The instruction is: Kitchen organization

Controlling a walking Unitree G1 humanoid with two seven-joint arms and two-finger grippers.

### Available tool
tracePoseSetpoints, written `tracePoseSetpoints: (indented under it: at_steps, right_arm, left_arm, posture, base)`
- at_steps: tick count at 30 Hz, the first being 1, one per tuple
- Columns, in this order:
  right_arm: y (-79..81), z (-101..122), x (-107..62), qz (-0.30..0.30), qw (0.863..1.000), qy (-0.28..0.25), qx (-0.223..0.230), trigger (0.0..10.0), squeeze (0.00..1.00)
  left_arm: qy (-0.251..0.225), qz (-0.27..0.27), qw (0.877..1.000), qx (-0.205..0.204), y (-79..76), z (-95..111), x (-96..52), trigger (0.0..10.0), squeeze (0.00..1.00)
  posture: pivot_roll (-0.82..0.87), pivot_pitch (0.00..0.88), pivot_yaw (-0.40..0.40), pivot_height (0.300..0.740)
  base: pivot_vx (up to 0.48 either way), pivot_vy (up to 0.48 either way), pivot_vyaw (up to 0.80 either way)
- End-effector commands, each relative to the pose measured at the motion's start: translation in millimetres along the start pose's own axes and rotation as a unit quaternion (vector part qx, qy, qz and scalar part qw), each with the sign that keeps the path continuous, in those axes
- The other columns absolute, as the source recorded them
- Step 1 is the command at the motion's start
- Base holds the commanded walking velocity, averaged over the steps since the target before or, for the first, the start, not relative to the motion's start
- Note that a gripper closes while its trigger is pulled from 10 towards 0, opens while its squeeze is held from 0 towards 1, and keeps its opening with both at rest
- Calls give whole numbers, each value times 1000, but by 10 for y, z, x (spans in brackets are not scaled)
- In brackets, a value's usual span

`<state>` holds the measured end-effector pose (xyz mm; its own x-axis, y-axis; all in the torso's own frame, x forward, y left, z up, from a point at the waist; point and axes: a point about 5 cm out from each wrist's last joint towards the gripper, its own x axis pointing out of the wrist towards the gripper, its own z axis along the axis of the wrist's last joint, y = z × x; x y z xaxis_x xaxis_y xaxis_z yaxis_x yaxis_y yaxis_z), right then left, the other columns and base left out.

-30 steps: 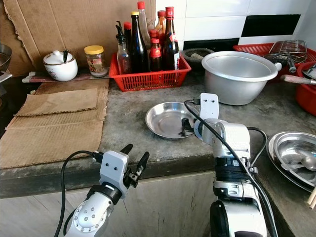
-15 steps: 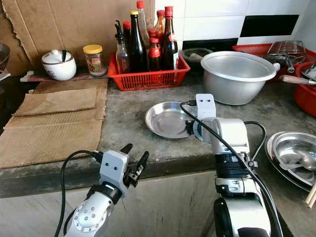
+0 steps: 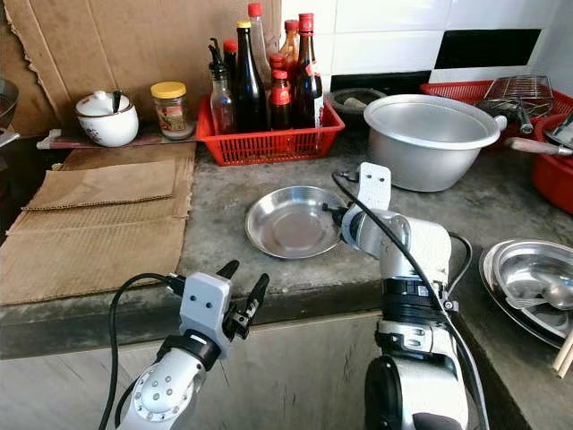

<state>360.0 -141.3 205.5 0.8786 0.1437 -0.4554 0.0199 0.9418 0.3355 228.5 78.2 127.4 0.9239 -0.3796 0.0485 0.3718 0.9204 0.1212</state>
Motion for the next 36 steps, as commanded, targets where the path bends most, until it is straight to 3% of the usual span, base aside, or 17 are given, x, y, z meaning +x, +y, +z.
tracePoseSetpoints:
  at_steps: [1,2,6,9,13,15,18,19,21,22,29,32,36]
  right_arm:
    - [-42,-11,6,-20,1000,0,13,0,0]
    - [-27,3,1,-16,999,-20,36,0,0]
    - [2,9,-9,-4,998,-39,54,0,0]
    - [94,-47,-70,22,991,-90,94,0,0]
    - [102,-90,-101,17,989,-111,96,0,0]
    - [102,-124,-172,4,981,-160,107,0,0]
    - [97,-118,-184,0,979,-173,108,0,0]
    - [93,-107,-247,-6,972,-221,83,0,0]
    - [98,-116,-323,-3,963,-264,53,0,0]
    - [102,-132,-402,-5,954,-299,-6,0,0]
    - [116,-204,-560,6,933,-353,-77,0,0]
    - [164,-217,-650,11,912,-389,-128,0,0]
    - [182,-157,-724,4,898,-423,-119,0,0]
  left_arm:
    - [2,3,1000,-2,5,-15,6,10000,0]
    - [2,4,1000,-2,11,-15,10,10000,0]
    - [2,4,1000,-1,12,-14,14,10000,0]
    - [2,5,1000,-1,12,-14,22,10000,0]
    - [2,5,1000,-1,11,-11,29,10000,0]
    - [1,3,1000,0,14,-12,35,10000,0]
    - [1,3,1000,0,16,-13,37,10000,0]
    - [0,3,1000,0,19,-7,43,10000,0]
    - [-3,4,1000,1,18,3,51,10000,0]
    - [-8,4,1000,1,14,24,57,10000,0]
    - [-14,4,1000,2,17,58,59,10000,0]
    - [-15,3,1000,2,27,57,50,10000,0]
    - [-21,-1,1000,4,25,85,59,10000,0]
  posture:
    - [50,10,-58,740]
    - [50,7,-59,740]
    - [49,6,-59,740]
    - [50,1,-57,740]
    - [51,0,-56,740]
    - [48,0,-52,740]
    - [48,0,-52,740]
    - [46,0,-49,740]
    - [45,0,-49,740]
    - [45,0,-49,740]
    - [51,0,-43,740]
    - [49,0,-32,740]
    - [53,0,-29,740]
  base:
    - [0,0,0]
    - [0,0,0]
    - [0,0,0]
    - [0,0,0]
    - [0,0,0]
    - [0,0,0]
    - [0,0,0]
    - [0,0,0]
    - [0,0,0]
    - [0,0,0]
    - [0,0,0]
    - [0,0,0]
    - [0,0,0]
